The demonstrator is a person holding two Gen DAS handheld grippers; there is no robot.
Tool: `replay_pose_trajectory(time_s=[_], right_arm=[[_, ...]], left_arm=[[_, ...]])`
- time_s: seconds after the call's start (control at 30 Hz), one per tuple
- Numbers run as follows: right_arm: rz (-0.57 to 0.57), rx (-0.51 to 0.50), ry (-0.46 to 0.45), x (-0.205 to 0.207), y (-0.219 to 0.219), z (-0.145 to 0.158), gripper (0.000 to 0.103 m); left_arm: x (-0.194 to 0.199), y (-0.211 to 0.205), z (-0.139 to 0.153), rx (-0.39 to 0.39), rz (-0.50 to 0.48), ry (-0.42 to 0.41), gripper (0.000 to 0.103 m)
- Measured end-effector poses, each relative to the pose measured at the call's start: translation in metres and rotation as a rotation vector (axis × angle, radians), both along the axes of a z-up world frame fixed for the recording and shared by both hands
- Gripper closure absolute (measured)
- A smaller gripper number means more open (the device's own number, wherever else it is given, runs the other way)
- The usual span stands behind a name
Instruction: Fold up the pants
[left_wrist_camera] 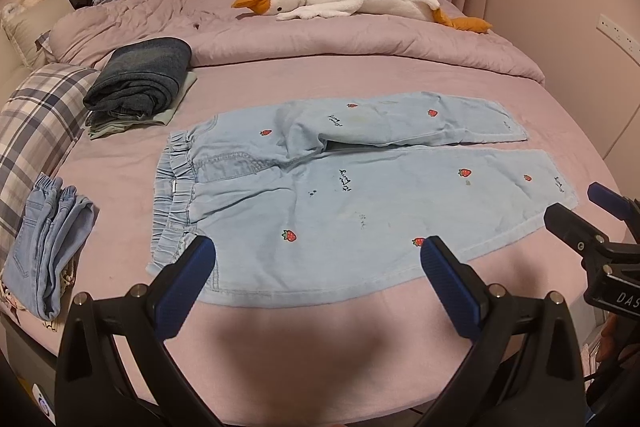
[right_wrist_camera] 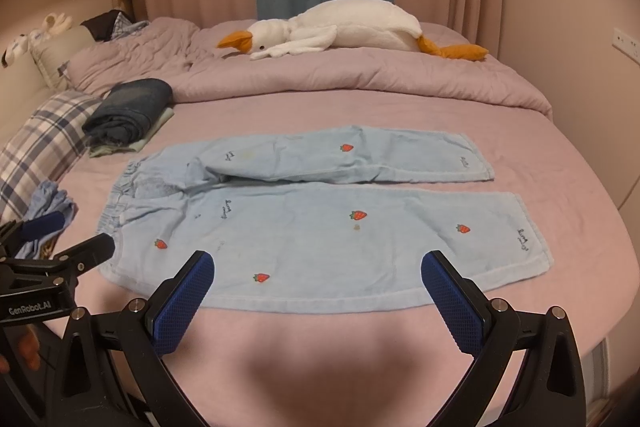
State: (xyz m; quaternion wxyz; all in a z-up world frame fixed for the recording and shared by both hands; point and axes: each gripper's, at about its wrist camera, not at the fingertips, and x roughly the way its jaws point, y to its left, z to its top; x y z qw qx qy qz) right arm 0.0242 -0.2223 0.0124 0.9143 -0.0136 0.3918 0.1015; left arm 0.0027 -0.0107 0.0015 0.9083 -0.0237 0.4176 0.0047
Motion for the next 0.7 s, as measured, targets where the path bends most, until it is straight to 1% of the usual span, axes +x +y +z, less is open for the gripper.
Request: replay_pose_trajectory(time_s=[0.1,0.2,0.23,0.27,0.57,0.7], right_arm=[[0.001,0.000,0.000,-0.0007,0.0005,-0.0004,0.000],[0.000,0.000,-0.003,-0.0006,0.0008,-0.0007,0.000],[0.000,0.000,-0.001,-0.0004,0.0008,-0.0008,0.000],[0.001,0.000,-0.001,-0.0006,0.0006,-0.0004,0.000],[0.001,0.012,0.013,-0.0004,0.0044,-0.0060,0.000],[0.001,0.009,0.015,-0.0003,0.0053,-0.0063,0.000]], left_arm=[[-0.0009,0.0001,-0.0003,-0.003,0.000,-0.013,0.000],[0.0002,0.0002,-0.0004,-0.002,0.001,0.011,0.000],[-0.0007,0.0004,-0.0015,0.002,-0.002,-0.005,0.000],[-0.0007,0.0001,-0.0019,0.002,-0.001,-0.004,0.000],[0.0002,-0.0005,-0.0022,0.001,0.000,0.018,0.000],[0.0012,0.0004,-0.0014,-0.001,0.001,0.041,0.000]])
